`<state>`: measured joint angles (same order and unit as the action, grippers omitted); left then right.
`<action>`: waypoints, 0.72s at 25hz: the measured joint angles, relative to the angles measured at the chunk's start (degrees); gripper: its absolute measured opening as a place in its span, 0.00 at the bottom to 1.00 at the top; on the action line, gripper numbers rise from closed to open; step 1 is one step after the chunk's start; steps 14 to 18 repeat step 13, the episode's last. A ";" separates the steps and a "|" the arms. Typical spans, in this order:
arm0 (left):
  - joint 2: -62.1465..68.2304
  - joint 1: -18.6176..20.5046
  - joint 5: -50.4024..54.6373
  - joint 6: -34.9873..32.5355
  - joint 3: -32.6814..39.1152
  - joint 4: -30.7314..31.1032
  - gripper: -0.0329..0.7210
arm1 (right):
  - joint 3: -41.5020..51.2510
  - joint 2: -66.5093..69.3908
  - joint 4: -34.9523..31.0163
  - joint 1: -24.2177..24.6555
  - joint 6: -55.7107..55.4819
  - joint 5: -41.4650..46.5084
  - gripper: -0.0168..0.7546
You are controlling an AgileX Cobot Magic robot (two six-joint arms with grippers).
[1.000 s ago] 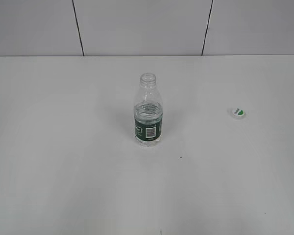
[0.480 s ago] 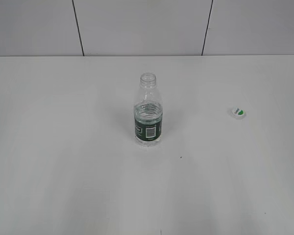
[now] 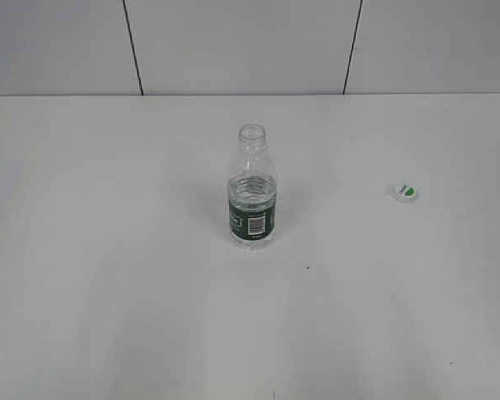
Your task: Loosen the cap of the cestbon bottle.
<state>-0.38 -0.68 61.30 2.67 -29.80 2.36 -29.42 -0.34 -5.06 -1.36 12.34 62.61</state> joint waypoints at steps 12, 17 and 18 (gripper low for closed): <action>0.00 0.00 0.00 0.00 0.00 0.00 0.37 | 0.00 0.00 -0.04 0.00 -0.06 0.00 0.74; 0.00 0.00 0.00 0.00 0.00 0.00 0.37 | 0.00 0.00 -0.04 0.00 -0.08 0.00 0.74; 0.00 0.00 0.00 0.00 0.00 0.00 0.37 | 0.00 0.00 -0.04 0.00 -0.08 0.00 0.74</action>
